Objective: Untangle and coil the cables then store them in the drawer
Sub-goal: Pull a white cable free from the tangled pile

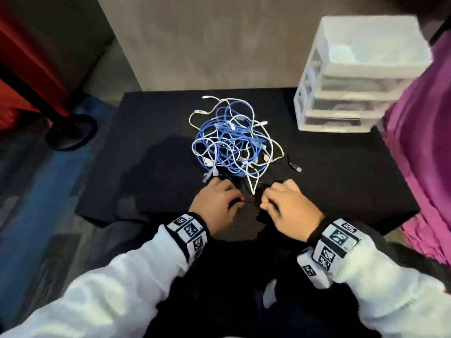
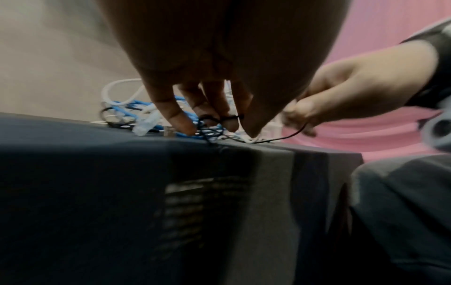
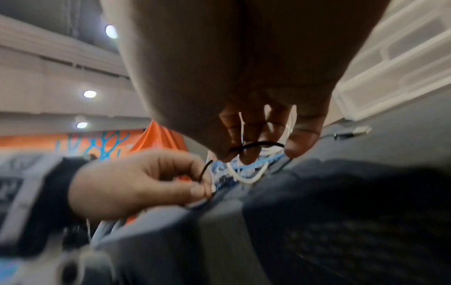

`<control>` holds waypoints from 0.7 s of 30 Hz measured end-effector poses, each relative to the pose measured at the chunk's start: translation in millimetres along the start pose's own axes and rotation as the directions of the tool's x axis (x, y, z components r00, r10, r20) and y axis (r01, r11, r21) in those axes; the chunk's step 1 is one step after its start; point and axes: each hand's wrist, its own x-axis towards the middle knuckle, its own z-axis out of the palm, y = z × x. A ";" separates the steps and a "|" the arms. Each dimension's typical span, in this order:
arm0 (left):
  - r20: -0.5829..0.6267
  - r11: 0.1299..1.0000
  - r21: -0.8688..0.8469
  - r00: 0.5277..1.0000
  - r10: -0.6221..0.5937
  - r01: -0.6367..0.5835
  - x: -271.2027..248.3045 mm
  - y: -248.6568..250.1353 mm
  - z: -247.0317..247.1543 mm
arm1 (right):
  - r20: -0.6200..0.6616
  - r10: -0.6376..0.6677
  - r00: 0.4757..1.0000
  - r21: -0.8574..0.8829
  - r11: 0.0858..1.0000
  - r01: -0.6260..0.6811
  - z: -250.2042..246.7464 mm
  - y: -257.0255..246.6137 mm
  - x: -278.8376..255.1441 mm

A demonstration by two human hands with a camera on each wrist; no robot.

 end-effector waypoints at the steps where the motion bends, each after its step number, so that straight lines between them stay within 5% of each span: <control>1: -0.028 0.999 -0.002 0.999 -0.035 0.035 -0.9 -8.5 -1.4 | -0.040 0.000 0.999 0.015 1.000 0.001 -9.9 -2.9 -1.5; 7: -0.174 0.944 -0.281 0.958 -0.228 0.174 -4.2 -54.9 -16.7 | -0.227 0.149 0.962 0.117 0.985 -0.126 -71.5 -5.2 -15.3; 11: -0.125 0.891 -0.381 0.941 -0.315 0.248 3.4 -54.5 -22.1 | -0.259 0.253 0.932 0.229 0.954 -0.195 -78.6 -14.4 -12.8; 16: -0.074 0.875 -0.336 0.916 -0.394 0.349 -6.9 -46.0 -15.7 | -0.307 0.414 0.857 0.426 0.865 -0.265 -71.0 -8.0 -3.6; 21: 0.109 0.908 -0.169 0.923 -0.370 0.383 -17.1 -43.0 -5.4 | -0.248 0.526 0.813 0.610 0.737 -0.292 -57.9 -13.2 -6.3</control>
